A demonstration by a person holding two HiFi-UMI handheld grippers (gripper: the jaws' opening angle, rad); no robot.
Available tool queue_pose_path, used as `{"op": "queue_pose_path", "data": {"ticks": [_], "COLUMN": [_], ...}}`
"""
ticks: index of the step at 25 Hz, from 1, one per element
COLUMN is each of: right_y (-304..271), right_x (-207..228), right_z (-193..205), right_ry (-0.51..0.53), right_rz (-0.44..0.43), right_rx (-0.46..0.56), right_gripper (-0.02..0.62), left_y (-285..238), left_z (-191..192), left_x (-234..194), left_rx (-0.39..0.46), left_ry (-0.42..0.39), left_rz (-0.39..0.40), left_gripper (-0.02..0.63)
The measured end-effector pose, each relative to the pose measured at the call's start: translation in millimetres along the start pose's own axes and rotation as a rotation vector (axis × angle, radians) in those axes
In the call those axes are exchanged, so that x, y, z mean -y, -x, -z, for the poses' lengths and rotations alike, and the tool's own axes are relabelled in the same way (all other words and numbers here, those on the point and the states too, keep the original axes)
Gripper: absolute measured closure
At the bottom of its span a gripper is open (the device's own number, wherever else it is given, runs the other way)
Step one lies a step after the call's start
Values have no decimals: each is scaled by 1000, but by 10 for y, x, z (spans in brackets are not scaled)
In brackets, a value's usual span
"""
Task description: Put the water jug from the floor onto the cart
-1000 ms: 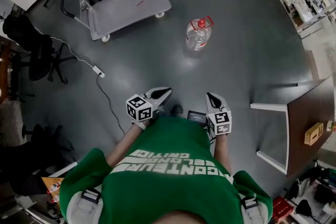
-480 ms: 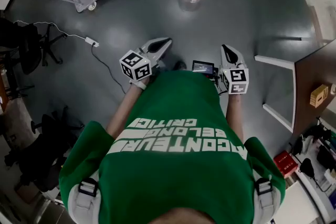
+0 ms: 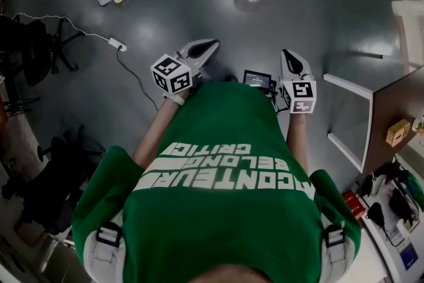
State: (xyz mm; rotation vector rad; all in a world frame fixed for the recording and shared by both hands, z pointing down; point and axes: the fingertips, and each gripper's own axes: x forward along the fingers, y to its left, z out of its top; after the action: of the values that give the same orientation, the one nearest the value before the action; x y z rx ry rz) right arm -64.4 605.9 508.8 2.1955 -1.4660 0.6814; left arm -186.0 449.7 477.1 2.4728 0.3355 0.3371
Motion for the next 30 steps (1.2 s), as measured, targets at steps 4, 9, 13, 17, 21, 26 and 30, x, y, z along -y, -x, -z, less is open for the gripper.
{"op": "queue_pose_path", "data": {"ticks": [4, 9, 13, 17, 21, 26, 30], "right_y": [-249, -546, -917, -860, -817, -923, -1128], "right_x": [-95, -158, -444, -583, -438, -337, -250], "right_z": [-272, -427, -419, -553, -715, -716, -762], "right_ry": [19, -67, -811, -314, 54, 25, 43], "right_rz": [-10, -15, -133, -119, 16, 0, -33], "right_rx": [7, 49, 384, 96, -10, -20, -26], "right_gripper": [601, 603, 601, 603, 601, 601, 603], "left_y": [35, 74, 121, 202, 254, 114, -2], "left_z": [-173, -380, -500, -549, -601, -649, -712], "left_x": [-242, -511, -672, -841, -996, -1077, -1161], "left_rx": [-4, -2, 0, -2, -4, -12, -15], "left_ry": [-6, -8, -11, -5, 5, 9, 6], "left_rz": [3, 10, 23, 30, 23, 27, 17], "left_gripper": [597, 596, 597, 597, 596, 597, 597]}}
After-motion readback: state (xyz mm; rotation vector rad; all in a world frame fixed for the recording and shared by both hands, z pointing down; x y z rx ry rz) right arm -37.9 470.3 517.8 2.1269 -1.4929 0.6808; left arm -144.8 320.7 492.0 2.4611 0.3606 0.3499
